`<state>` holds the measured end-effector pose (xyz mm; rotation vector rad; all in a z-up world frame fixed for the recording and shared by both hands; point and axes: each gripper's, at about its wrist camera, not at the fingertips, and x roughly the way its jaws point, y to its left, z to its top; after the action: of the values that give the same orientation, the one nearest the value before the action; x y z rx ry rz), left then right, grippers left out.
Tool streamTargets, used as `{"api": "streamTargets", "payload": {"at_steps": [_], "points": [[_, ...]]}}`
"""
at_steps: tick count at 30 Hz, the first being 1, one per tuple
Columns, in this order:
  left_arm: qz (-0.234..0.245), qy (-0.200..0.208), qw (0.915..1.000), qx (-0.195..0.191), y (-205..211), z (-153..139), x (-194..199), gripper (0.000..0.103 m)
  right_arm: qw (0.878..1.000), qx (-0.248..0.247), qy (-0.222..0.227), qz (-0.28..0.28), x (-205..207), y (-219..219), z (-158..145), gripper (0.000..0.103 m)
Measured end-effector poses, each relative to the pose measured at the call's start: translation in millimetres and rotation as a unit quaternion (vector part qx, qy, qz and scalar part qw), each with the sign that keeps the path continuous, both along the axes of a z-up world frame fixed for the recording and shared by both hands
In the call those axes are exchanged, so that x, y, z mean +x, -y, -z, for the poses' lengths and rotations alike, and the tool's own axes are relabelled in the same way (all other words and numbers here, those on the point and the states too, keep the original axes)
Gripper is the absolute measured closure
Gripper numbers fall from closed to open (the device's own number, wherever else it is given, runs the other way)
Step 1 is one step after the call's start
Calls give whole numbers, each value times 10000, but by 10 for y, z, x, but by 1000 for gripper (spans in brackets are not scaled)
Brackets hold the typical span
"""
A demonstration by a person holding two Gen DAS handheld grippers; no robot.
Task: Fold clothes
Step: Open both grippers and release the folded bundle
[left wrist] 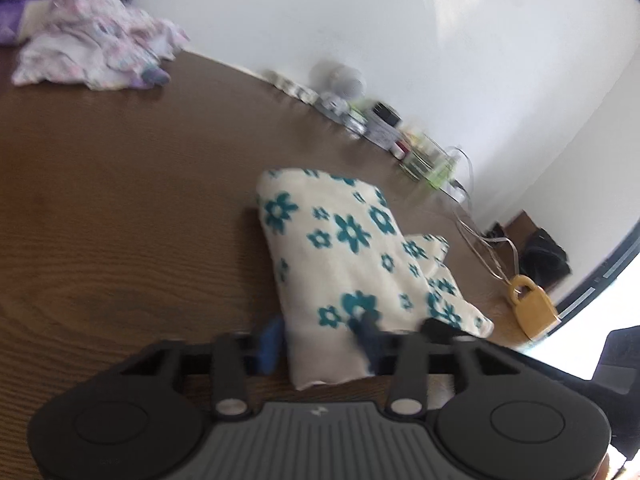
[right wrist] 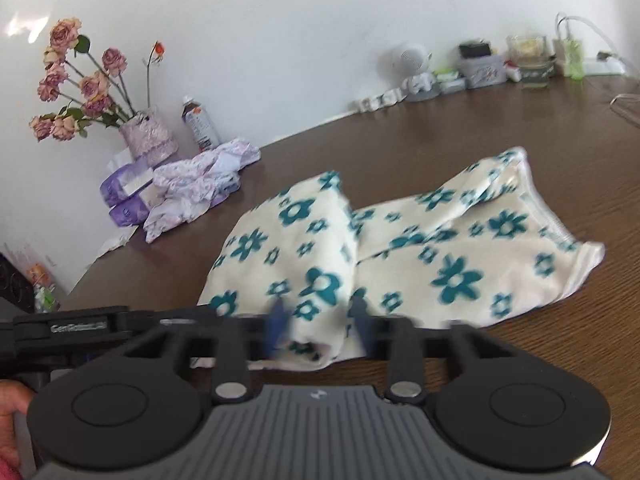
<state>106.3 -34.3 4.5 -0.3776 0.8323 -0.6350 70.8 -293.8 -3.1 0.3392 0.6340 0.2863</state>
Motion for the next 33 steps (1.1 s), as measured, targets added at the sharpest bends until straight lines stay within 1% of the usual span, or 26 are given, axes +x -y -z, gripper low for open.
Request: {"api": "streamTargets", "payload": {"at_steps": [2, 3, 4, 5, 6, 7, 8, 9, 10, 11, 12, 14, 15, 16, 17, 18, 21, 23, 25, 26, 28, 29, 31, 32, 33], "points": [[23, 122, 9999, 37, -7, -41, -41, 71, 9999, -135, 89, -17, -7, -50, 12, 87], [8, 122, 9999, -6, -30, -58, -61, 63, 9999, -128, 114, -19, -30, -33, -10, 83], [-25, 111, 9999, -36, -61, -68, -85, 46, 9999, -102, 134, -20, -57, -7, -36, 73], [-90, 129, 9999, -48, -88, -74, -106, 41, 9998, -76, 154, -22, -83, 19, -62, 65], [-155, 147, 9998, -58, -116, -80, -127, 40, 9998, -21, 198, -1, -112, 53, -88, 55], [-186, 157, 9997, -17, -114, -83, -134, 42, 9997, -31, 240, 6, -125, 59, -107, 55], [-107, 134, 9999, -1, -87, -67, -121, 44, 9996, -57, 281, 7, -135, 60, -125, 56], [-27, 110, 9999, 15, -59, -52, -109, 59, 9996, -114, 242, 2, -110, 27, -106, 63], [54, 86, 9999, 30, -31, -36, -96, 73, 9997, -178, 184, -4, -79, -12, -79, 87], [64, 101, 9999, 102, -1, -32, -99, 72, 9998, -197, 68, -52, -38, -54, -38, 90], [88, 169, 9997, 132, -4, -57, -112, 72, 9998, -212, 27, -52, -24, -84, -14, 90], [127, 305, 9994, 124, -50, -110, -143, 65, 9998, -112, 119, -87, -66, -9, -59, 85], [143, 372, 9992, 85, -93, -138, -162, 52, 9998, -55, 171, -107, -91, 35, -85, 74], [159, 439, 9989, 45, -136, -165, -180, 46, 9997, 4, 233, -106, -131, 112, -123, 60], [250, 585, 9979, 123, -163, -196, -211, 46, 9995, 64, 296, -100, -175, 197, -162, 57], [341, 732, 9965, 203, -189, -228, -242, 46, 9992, 124, 360, -95, -218, 281, -202, 57], [829, 1077, 9867, 890, -103, -280, -324, 46, 9956, -702, 345, -515, -309, 176, -211, 57], [1090, 1319, 9764, 1320, -2, -285, -378, 46, 9882, -1263, 325, -796, -344, 55, -173, 58], [1255, 1475, 9671, 1647, 127, -248, -426, 46, 9794, -1727, 334, -997, -334, -106, -78, 59], [1272, 1537, 9643, 1740, 173, -233, -436, 46, 9762, -1880, 372, -1021, -312, -171, -39, 61], [1296, 1664, 9582, 1932, 269, -195, -452, 48, 9729, -2061, 445, -951, -239, -252, 21, 70], [1295, 1704, 9564, 1989, 299, -178, -449, 48, 9731, -2062, 452, -918, -198, -273, 40, 72], [1307, 1767, 9534, 2068, 346, -149, -442, 53, 9745, -2025, 451, -856, -115, -304, 74, 85], [1321, 1765, 9528, 2088, 359, -143, -445, 59, 9757, -1973, 452, -833, -94, -307, 78, 88], [1318, 1760, 9527, 2100, 364, -139, -446, 62, 9771, -1914, 454, -811, -78, -307, 78, 91]]}}
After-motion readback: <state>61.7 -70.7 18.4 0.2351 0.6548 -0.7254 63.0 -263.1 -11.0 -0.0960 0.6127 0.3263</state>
